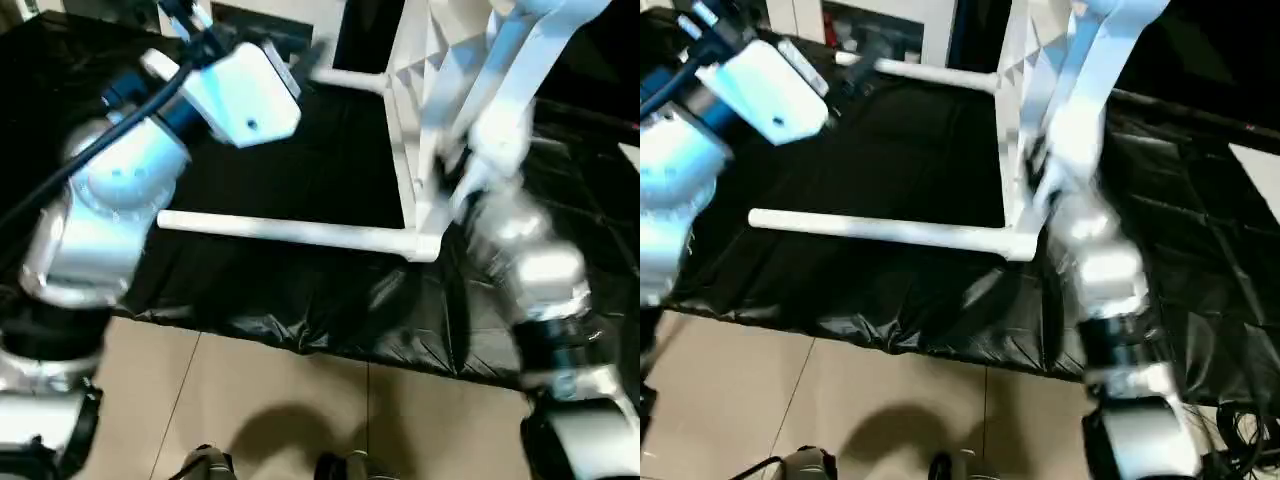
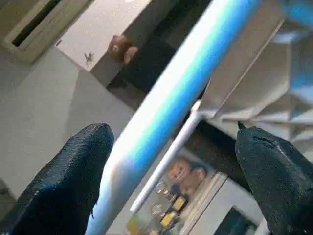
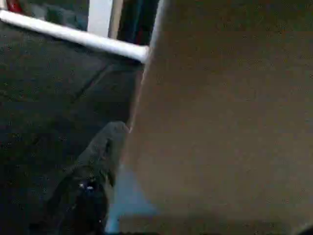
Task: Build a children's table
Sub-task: Flip table
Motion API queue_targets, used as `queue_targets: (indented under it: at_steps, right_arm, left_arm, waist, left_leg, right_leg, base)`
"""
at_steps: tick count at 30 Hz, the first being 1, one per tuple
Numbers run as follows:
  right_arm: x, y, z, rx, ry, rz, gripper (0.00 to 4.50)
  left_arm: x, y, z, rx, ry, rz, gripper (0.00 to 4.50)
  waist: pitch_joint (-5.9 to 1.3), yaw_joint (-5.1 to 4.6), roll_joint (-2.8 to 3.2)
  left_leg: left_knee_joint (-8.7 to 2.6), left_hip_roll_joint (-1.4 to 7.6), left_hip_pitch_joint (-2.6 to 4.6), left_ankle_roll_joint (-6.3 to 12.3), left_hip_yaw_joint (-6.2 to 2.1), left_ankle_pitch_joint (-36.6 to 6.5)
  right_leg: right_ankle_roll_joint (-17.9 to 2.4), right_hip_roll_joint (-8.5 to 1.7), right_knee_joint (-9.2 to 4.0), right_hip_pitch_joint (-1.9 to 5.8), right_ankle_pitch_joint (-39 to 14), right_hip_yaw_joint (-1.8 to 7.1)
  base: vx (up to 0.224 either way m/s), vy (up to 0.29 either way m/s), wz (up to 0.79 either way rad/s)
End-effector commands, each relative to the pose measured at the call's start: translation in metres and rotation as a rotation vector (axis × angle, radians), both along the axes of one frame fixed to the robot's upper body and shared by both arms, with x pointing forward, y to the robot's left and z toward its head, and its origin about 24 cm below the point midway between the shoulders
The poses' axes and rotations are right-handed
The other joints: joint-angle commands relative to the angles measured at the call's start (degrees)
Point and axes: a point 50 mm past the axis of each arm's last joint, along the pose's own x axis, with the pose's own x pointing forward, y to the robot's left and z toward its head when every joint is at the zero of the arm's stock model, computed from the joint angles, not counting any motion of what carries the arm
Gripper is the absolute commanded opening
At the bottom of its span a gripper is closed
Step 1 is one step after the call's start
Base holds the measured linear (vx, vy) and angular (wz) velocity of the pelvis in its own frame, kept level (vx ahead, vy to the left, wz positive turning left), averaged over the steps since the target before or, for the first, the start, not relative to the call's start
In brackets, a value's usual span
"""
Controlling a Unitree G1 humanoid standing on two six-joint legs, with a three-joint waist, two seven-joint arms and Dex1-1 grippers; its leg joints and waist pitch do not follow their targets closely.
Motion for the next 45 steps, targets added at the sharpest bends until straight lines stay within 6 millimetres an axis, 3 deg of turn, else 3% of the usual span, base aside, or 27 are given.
queue_targets:
  at_steps: [1,2,3,4,12,13,19,24,26,30,33,34,38,45]
  right_arm:
    - [-0.001,-0.010,-0.007,-0.026,0.010,-0.039,3.06]
    - [-0.001,-0.009,-0.009,-0.012,0.005,-0.032,3.06]
    - [0.000,-0.007,-0.010,0.005,-0.005,-0.023,3.06]
    - [0.001,-0.006,-0.009,0.028,-0.022,-0.009,3.06]
    - [0.006,0.001,-0.008,0.039,-0.064,0.037,3.06]
    - [0.006,0.002,-0.008,0.043,-0.067,0.040,2.90]
    - [0.008,0.004,-0.005,0.052,-0.100,0.058,2.33]
    - [0.009,0.004,-0.004,0.047,-0.119,0.067,2.09]
    - [0.009,0.004,-0.004,0.047,-0.122,0.066,2.05]
    - [0.010,0.005,-0.001,0.041,-0.147,0.079,2.02]
    - [0.010,0.006,-0.001,0.038,-0.149,0.082,2.02]
    - [0.010,0.007,-0.001,0.038,-0.151,0.086,2.01]
    - [0.010,0.009,0.000,0.035,-0.163,0.094,2.01]
    - [0.009,0.007,0.020,-0.058,-0.261,0.162,2.01]
  left_arm:
    - [0.003,0.001,0.007,0.022,-0.048,0.019,4.50]
    - [0.006,0.001,0.008,0.030,-0.052,0.026,4.50]
    - [0.010,0.002,0.009,0.038,-0.060,0.033,4.50]
    - [0.015,0.002,0.011,0.040,-0.062,0.041,4.50]
    - [0.033,0.008,0.016,0.010,-0.089,0.132,4.50]
    - [0.035,0.009,0.016,0.002,-0.091,0.137,4.50]
    - [0.045,0.014,0.021,-0.056,-0.069,0.152,3.82]
    - [0.048,0.011,0.026,-0.056,-0.084,0.137,3.48]
    - [0.048,0.011,0.026,-0.055,-0.081,0.133,3.29]
    - [0.054,0.009,0.025,-0.044,-0.073,0.147,2.95]
    - [0.055,0.009,0.026,-0.041,-0.078,0.153,2.77]
    - [0.057,0.009,0.028,-0.033,-0.079,0.161,2.70]
    - [0.060,0.009,0.030,-0.028,-0.068,0.168,2.56]
    - [0.063,0.018,0.033,-0.094,-0.014,0.189,2.30]
  waist:
    - [-4.69,0.20,1.62]
    - [-4.67,0.21,1.66]
    - [-4.72,0.31,2.11]
    - [-4.73,0.25,1.97]
    - [-4.88,0.40,2.67]
    - [-4.89,0.51,2.56]
    - [-4.82,0.70,2.88]
    - [-5.01,1.07,3.29]
    - [-5.02,1.19,3.19]
    - [-5.15,1.51,3.65]
    - [-5.13,1.73,3.50]
    - [-5.31,1.85,3.78]
    - [-5.47,2.05,3.91]
    - [-5.86,2.40,4.40]
  left_leg:
    - [-3.52,0.38,1.21,-4.50,-0.54,-6.5]
    - [-3.52,0.40,1.21,-4.56,-0.52,-6.4]
    - [-3.53,0.41,1.28,-4.62,-0.57,-6.5]
    - [-3.54,0.28,1.37,-4.43,-0.48,-7.8]
    - [-3.52,0.41,1.55,-4.47,-0.51,-8.8]
    - [-3.56,0.45,1.47,-4.44,-0.62,-9.1]
    - [-3.59,0.47,1.49,-4.31,-0.67,-10.2]
    - [-3.57,0.51,1.62,-4.39,-0.69,-9.8]
    - [-3.53,0.50,1.62,-4.29,-0.62,-9.6]
    - [-3.50,0.45,1.70,-4.14,-0.62,-9.4]
    - [-3.52,0.48,1.61,-3.90,-0.59,-9.2]
    - [-3.48,0.45,1.61,-3.83,-0.64,-9.1]
    - [-3.44,0.48,1.51,-3.42,-0.61,-8.6]
    - [-3.28,0.44,1.52,-3.32,-0.53,-8.0]
  right_leg:
    - [-4.6,-2.20,-3.31,3.51,-4.1,2.18]
    - [-4.9,-2.22,-3.23,3.60,-3.6,2.19]
    - [-5.2,-2.22,-3.14,3.59,-3.2,2.18]
    - [-5.5,-2.22,-3.39,3.48,-4.0,2.19]
    - [-7.5,-2.35,-3.27,3.70,-2.8,2.21]
    - [-7.6,-2.46,-3.25,3.91,-3.5,2.20]
    - [-8.0,-2.66,-3.54,3.80,-5.8,2.20]
    - [-8.6,-2.61,-3.31,3.82,-4.2,2.16]
    - [-8.9,-2.64,-3.28,3.87,-3.7,2.19]
    - [-9.3,-2.62,-3.20,3.94,-2.7,2.20]
    - [-9.4,-2.70,-3.21,4.05,-3.0,2.25]
    - [-9.4,-2.75,-3.20,4.14,-3.2,2.24]
    - [-9.7,-2.84,-3.20,4.21,-3.1,2.26]
    - [-10.2,-2.81,-2.97,4.33,-2.4,2.26]
  base:
    - [0.000,0.000,0.00]
    - [0.000,0.000,0.00]
    - [0.000,0.000,0.00]
    - [0.000,0.000,0.00]
    - [0.000,0.000,0.00]
    - [0.000,0.000,0.00]
    - [0.000,0.000,0.00]
    - [0.000,0.000,0.00]
    - [0.000,0.000,0.00]
    - [0.000,0.000,0.00]
    - [0.000,0.000,0.00]
    - [0.000,0.000,0.00]
    - [0.000,0.000,0.00]
    - [0.000,0.000,0.00]
